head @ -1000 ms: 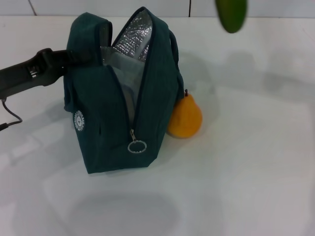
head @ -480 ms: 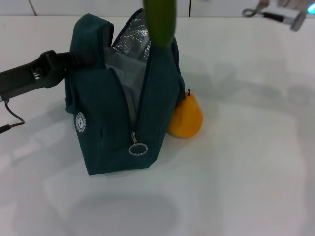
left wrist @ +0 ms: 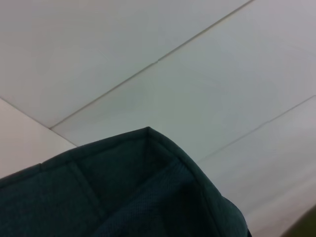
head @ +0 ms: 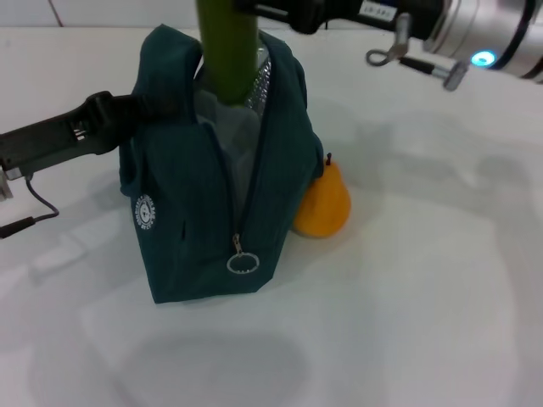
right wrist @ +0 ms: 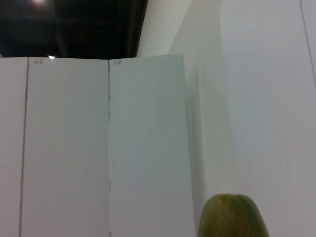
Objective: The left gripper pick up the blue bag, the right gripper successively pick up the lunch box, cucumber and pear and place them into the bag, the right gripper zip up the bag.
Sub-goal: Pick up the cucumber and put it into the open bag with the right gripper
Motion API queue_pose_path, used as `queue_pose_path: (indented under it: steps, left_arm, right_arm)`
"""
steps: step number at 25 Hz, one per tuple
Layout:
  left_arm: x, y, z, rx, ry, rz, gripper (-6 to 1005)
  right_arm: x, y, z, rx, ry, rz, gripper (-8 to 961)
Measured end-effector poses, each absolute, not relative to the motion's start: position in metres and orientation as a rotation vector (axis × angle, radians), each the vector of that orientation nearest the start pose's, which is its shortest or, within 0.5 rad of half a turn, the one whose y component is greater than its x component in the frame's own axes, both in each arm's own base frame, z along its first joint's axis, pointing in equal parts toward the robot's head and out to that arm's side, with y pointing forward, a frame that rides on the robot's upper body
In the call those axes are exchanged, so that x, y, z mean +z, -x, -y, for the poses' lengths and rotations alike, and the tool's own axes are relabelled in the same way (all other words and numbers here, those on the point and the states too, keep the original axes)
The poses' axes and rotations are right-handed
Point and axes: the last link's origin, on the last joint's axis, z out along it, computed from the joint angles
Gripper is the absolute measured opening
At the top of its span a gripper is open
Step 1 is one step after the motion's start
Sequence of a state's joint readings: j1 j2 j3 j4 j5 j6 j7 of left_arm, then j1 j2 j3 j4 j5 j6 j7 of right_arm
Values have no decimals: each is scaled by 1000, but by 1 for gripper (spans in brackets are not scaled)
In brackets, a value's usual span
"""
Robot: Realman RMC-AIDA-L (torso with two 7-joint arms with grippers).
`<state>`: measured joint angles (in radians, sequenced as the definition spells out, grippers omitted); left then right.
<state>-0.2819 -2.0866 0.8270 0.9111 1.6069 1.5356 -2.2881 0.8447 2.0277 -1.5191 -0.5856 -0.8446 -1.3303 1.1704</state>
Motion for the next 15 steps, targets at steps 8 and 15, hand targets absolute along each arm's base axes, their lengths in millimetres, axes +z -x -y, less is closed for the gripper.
queue_pose_path:
  steps: [8,15]
  left_arm:
    - [53,272,-306,-1212,2151,1669,45]
    - [54,274,-304,-1213,2141,1670,45]
  right_arm:
    - [-47,-58,-378,1370,2713,-59,634]
    - [-55,-70,-373,1320,2737,-88,638]
